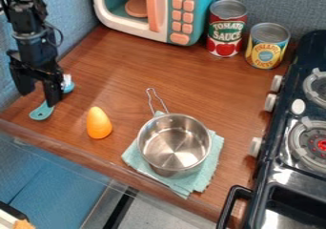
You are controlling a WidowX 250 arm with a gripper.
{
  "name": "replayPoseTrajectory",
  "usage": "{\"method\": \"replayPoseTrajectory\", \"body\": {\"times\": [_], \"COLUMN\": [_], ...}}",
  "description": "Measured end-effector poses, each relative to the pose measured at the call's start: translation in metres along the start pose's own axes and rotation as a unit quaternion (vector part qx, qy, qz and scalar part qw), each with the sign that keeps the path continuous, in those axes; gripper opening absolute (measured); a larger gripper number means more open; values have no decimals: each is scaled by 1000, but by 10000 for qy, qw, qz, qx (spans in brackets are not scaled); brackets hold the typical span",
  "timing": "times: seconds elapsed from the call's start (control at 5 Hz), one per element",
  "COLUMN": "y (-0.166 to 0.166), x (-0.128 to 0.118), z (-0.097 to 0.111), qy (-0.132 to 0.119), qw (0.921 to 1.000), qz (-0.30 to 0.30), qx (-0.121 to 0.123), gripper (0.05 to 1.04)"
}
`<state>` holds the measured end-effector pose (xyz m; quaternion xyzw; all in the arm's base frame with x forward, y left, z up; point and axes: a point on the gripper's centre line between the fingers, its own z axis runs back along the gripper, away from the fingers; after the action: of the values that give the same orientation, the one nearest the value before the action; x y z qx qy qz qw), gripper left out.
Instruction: Move the brush over to the top right side of the silver pot
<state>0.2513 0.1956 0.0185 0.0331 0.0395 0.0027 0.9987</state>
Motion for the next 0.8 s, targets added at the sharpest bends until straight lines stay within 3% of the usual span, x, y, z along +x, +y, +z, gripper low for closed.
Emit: {"method": "replayPoseTrajectory", "body": {"times": [0.2,0.6,0.8], "y": [-1,-2,-8], "x": [3,13,13], "z": [-21,-27,-27], "qy": [116,129,174], "qw": [9999,9999,9998], "qz": [88,59,4], "qx": [-86,-20,64], "gripper": [1001,953,707]}}
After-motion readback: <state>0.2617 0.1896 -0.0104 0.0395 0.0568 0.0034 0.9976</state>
